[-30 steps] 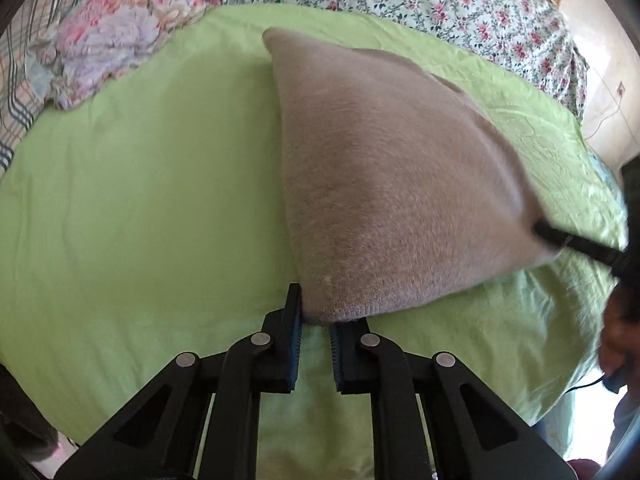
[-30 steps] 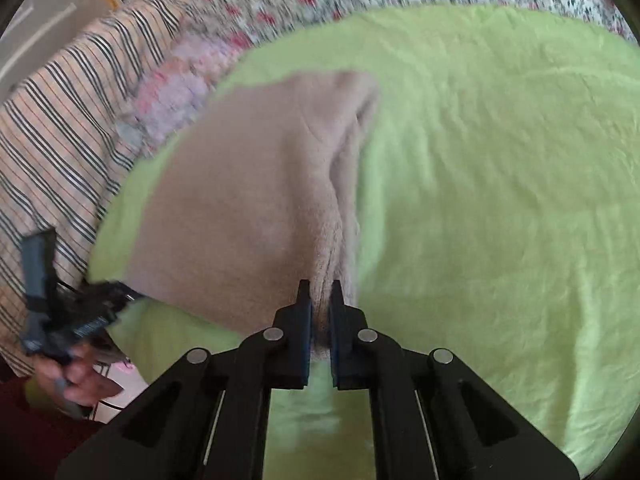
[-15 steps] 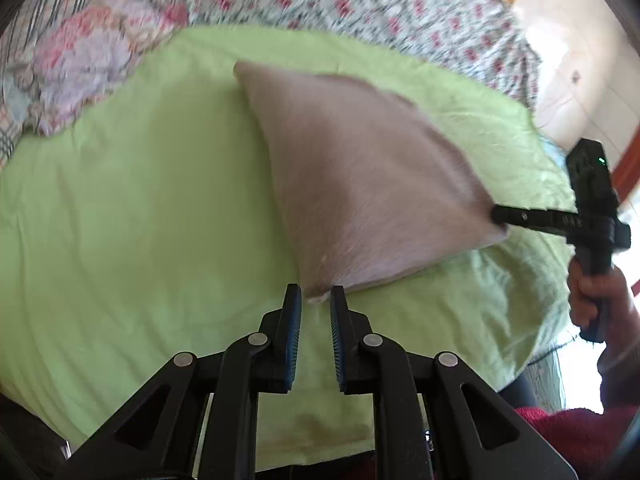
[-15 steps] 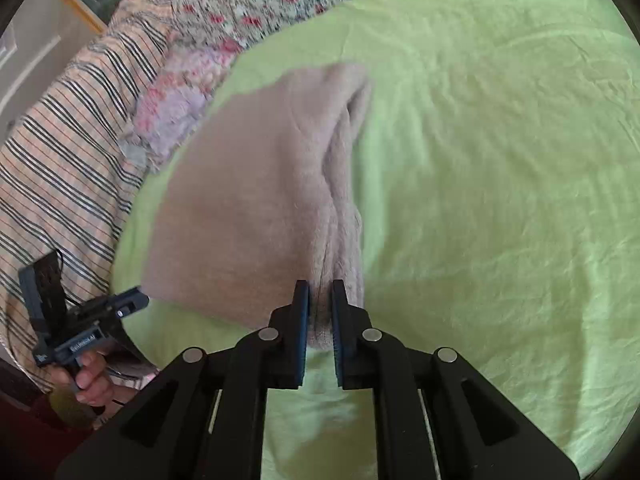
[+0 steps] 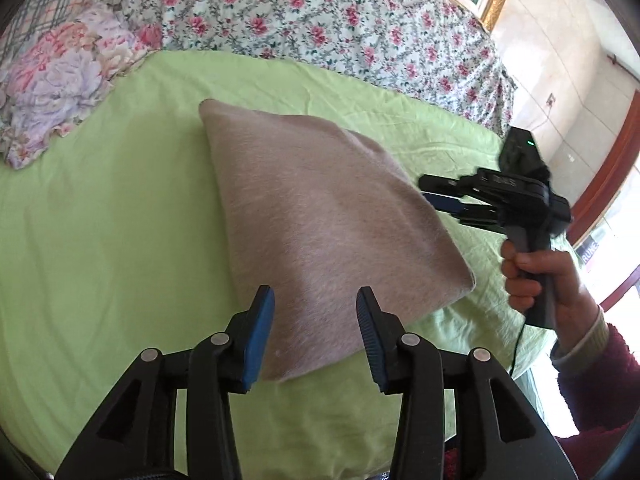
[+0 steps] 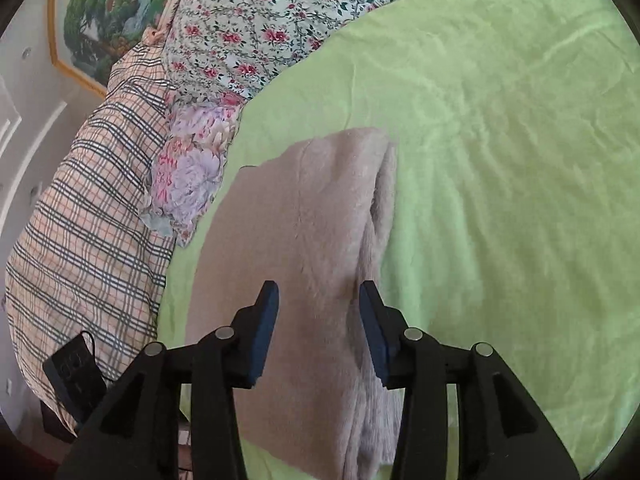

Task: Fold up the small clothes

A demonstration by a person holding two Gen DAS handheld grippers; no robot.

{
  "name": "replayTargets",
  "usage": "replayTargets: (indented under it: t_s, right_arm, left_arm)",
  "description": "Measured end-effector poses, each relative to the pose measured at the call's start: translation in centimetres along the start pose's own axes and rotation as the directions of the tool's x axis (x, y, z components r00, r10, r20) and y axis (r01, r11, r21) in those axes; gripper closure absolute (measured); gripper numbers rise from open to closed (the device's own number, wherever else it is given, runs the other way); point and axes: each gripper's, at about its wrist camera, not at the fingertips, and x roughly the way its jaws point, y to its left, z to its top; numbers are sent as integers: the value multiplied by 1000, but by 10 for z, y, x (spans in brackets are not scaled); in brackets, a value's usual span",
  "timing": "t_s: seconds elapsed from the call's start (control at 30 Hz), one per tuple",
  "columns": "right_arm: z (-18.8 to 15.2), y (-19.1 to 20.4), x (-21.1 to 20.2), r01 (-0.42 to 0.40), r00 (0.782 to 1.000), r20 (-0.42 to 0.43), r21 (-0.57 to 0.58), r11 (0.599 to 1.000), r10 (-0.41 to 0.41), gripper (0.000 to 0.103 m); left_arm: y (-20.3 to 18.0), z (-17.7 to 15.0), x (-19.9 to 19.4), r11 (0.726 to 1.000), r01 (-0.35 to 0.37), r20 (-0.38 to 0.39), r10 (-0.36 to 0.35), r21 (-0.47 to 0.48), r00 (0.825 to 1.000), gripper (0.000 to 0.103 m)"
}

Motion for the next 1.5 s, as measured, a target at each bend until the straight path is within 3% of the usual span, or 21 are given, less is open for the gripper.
replayTargets:
  t_s: [0.07, 0.1, 0.13, 0.23, 0.37, 0.47, 0.6, 0.77, 0.83, 0.97, 1.1, 1.2, 1.5]
  right_arm:
    - [4, -5, 9, -3, 1000, -19, 18, 1000, 3, 63]
    - [6, -5, 12, 8, 1000, -29, 19, 1000, -8, 85]
    - [8, -3, 9, 21, 1000, -15, 17, 1000, -21, 93]
    - [17, 20, -20, 12, 998, 68, -73, 997, -7, 93]
    - [15, 29, -15, 109, 994, 39, -156, 982, -104, 94]
    - [3, 4, 6, 142, 989, -18, -104, 984, -145, 94]
    - [-2, -17, 11, 119, 993, -2, -42, 992, -119, 93]
    - [-7, 12, -17, 199, 978, 82, -99, 975, -191, 90]
    - [-21, 35, -32, 169, 983, 103, -175, 970, -153, 90]
    - [-58, 54, -28, 141, 990, 22, -276, 951, -140, 90]
    - [-80, 19, -2, 271, 956, -38, -270, 924, -291, 92]
    - [-75, 5, -6, 202, 977, -35, -182, 962, -212, 92]
    - [-54, 26, -30, 205, 979, 37, -171, 964, -202, 88]
  left_arm:
    - [0, -1, 10, 1000, 6, -13, -6, 3, 1000, 60]
    - [1, -2, 15, 1000, 14, -25, -13, 3, 1000, 60]
    - [2, -4, 20, 1000, 19, -41, -19, 2, 999, 61]
    - [3, -5, 25, 999, 41, -58, -40, 11, 997, 62]
    - [9, -6, 35, 998, 56, -85, -57, -14, 995, 62]
    - [11, -11, 50, 1000, 10, -128, -12, -17, 992, 62]
    - [10, -17, 49, 1000, -4, -120, 3, -12, 993, 61]
    - [8, -16, 51, 1000, -23, -115, 21, -16, 993, 61]
    - [8, -17, 51, 999, -23, -110, 19, -27, 994, 61]
    - [9, -18, 49, 999, -22, -107, 18, -41, 994, 61]
    - [10, -18, 48, 999, -25, -108, 20, -42, 994, 59]
    - [9, -21, 49, 999, -47, -115, 44, -27, 992, 58]
    - [21, -10, 31, 995, -61, -115, 51, -83, 992, 58]
